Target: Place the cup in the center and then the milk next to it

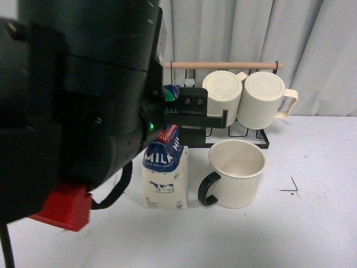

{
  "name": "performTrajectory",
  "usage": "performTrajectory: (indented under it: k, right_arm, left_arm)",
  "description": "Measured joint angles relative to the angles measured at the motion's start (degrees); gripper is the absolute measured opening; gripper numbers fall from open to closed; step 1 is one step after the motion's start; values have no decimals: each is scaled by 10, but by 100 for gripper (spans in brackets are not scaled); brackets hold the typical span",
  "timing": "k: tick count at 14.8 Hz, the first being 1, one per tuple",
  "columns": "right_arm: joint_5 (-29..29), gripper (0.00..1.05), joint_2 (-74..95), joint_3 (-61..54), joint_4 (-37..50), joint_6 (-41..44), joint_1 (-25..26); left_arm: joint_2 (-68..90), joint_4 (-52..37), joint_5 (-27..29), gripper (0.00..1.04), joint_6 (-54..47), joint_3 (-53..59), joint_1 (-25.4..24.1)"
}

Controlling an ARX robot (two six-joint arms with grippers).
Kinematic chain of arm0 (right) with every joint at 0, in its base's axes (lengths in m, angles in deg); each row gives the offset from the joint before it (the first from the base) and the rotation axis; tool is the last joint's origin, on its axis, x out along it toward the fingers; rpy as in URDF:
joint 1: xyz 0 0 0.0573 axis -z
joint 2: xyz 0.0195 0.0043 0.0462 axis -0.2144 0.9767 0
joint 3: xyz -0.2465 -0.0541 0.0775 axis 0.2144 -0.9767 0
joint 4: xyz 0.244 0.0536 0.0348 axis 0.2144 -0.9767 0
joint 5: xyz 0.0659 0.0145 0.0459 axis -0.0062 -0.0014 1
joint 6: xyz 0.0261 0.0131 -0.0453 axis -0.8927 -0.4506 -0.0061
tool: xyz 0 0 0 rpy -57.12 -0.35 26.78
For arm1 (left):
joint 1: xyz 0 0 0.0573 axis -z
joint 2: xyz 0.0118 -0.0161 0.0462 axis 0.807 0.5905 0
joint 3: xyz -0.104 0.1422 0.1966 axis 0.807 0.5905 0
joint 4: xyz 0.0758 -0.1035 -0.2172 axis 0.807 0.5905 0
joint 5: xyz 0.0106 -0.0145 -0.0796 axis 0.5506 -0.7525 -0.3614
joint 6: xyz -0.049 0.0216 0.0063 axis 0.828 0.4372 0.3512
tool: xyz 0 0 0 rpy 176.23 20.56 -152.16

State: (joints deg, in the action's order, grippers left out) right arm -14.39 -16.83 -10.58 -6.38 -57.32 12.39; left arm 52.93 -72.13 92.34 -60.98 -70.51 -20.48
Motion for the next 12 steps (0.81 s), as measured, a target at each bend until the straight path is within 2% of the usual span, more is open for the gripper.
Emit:
performTrajectory:
  k: [3, 5, 6, 7, 8, 9, 10, 12]
  right_arm:
    - [0, 98, 0, 0, 0, 0, 0]
    - [0, 98, 0, 0, 0, 0, 0]
    - [0, 98, 0, 0, 0, 0, 0]
    - [0, 98, 0, 0, 0, 0, 0]
    - [0, 98, 0, 0, 0, 0, 0]
    - [-2, 98, 0, 0, 0, 0, 0]
    - [-2, 98, 0, 0, 0, 0, 0]
    - [0, 98, 0, 0, 0, 0, 0]
  left_arm:
    - [-161, 139, -117, 100, -18, 57, -24]
    - [-339, 236, -272, 98, -42, 126, -91]
    - [-406, 239, -324, 98, -43, 135, -111]
    - [-424, 108, -245, 90, -62, 156, -82]
    - [-444, 22, -129, 76, -80, 219, -85]
    - [-459, -2, -52, 63, -88, 275, -121]
    - [-490, -2, -49, 50, -90, 304, -150]
    - [-561, -1, -99, 21, -91, 338, -189]
